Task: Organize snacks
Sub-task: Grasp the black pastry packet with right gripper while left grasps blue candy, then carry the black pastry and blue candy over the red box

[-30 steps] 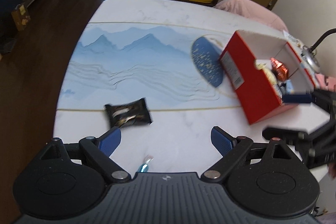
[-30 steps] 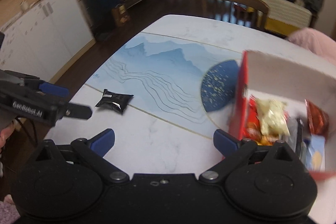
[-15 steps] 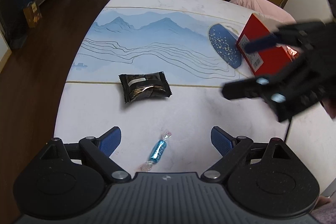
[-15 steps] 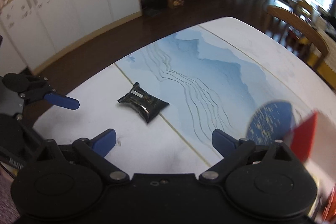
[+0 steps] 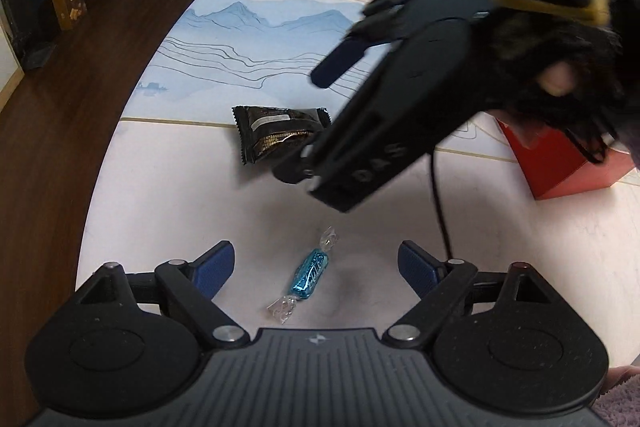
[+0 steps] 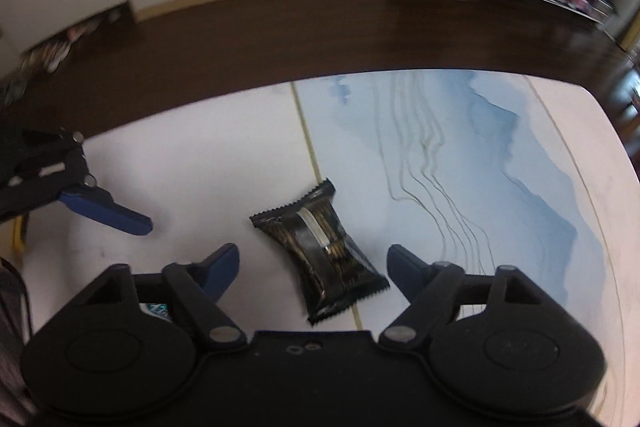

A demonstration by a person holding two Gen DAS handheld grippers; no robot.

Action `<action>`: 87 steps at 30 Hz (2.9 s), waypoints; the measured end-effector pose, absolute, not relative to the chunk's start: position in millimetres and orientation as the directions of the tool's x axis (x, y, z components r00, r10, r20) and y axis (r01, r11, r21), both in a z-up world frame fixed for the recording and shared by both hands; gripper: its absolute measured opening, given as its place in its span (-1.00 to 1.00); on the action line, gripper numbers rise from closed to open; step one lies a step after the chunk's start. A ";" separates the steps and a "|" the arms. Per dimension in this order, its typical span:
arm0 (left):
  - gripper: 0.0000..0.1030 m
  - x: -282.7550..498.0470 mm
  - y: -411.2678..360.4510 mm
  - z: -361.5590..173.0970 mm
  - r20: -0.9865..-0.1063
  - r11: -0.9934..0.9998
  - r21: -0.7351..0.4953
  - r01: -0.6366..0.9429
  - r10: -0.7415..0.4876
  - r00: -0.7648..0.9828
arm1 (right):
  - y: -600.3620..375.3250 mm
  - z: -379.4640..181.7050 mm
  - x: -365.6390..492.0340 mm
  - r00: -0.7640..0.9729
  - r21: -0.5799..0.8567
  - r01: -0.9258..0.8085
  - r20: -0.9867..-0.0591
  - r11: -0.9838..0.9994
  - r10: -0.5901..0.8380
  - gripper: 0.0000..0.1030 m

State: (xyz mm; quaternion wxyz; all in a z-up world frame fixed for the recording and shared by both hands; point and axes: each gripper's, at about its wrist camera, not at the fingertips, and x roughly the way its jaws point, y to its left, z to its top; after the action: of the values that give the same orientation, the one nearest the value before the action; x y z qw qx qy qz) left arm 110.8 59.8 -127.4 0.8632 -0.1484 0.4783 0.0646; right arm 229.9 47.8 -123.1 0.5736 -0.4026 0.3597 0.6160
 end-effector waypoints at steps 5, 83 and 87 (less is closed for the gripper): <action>0.63 110.9 62.8 -126.7 -0.835 0.951 -0.179 -0.251 -0.012 0.550 | 59.8 -133.2 232.4 -0.050 -0.002 -0.991 -0.921 -0.133 0.386 0.25; 0.44 204.1 -11.6 -85.7 -0.899 0.940 -0.277 -0.200 -0.180 0.400 | -266.9 -42.4 256.5 0.335 0.290 -0.531 -0.791 0.796 0.512 -0.40; 0.49 219.2 -21.3 -110.3 -0.921 0.930 -0.255 -0.266 -0.150 0.358 | -276.7 -46.4 256.4 0.334 0.295 -0.527 -0.790 0.797 0.514 -0.40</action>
State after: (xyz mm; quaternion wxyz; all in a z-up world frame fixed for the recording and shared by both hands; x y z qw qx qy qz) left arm 219.2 -21.3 -110.3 0.8033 -0.1840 0.5652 0.0360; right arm 256.4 -276.7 -46.4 0.8166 -0.0071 0.4811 0.3187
